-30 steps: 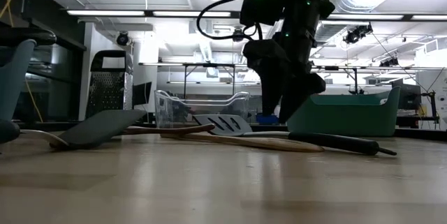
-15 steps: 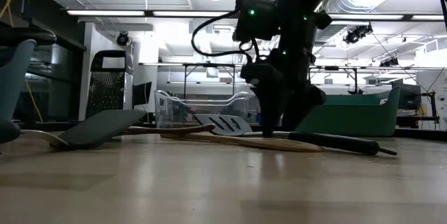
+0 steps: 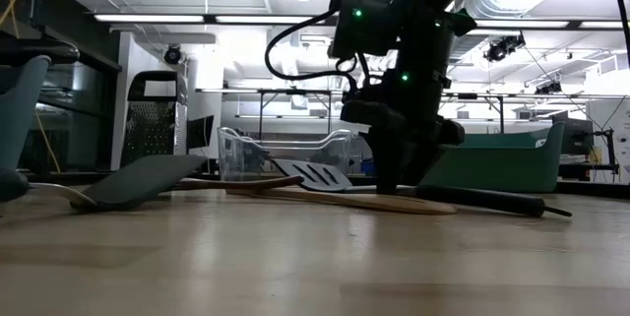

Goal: Pick & Place Kitchen Items
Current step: Put the top spatula into the blue bin

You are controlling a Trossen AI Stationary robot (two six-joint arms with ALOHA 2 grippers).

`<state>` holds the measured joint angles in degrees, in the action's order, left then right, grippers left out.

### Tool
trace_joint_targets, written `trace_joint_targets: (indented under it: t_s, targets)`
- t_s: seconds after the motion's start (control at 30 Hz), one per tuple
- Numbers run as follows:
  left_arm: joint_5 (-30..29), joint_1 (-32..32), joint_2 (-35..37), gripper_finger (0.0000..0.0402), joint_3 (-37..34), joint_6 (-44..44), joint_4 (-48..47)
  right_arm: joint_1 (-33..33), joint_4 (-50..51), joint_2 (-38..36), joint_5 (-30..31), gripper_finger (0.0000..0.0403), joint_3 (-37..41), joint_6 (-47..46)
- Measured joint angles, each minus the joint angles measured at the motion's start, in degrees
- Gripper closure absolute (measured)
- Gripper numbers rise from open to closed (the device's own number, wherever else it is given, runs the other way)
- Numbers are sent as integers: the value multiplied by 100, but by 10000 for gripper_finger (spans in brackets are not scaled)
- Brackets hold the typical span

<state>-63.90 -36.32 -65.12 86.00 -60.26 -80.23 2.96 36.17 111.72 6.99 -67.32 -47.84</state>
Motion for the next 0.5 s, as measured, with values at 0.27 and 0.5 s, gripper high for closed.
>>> trace_joint_targets:
  t_s: [0.27,0.5]
  targets:
    - [16,0,2,176,1,-8,3,0,54,6,-76,285,10,-23]
    - [44,0,2,176,1,-12,16,0,59,7,-171,330,14,-12]
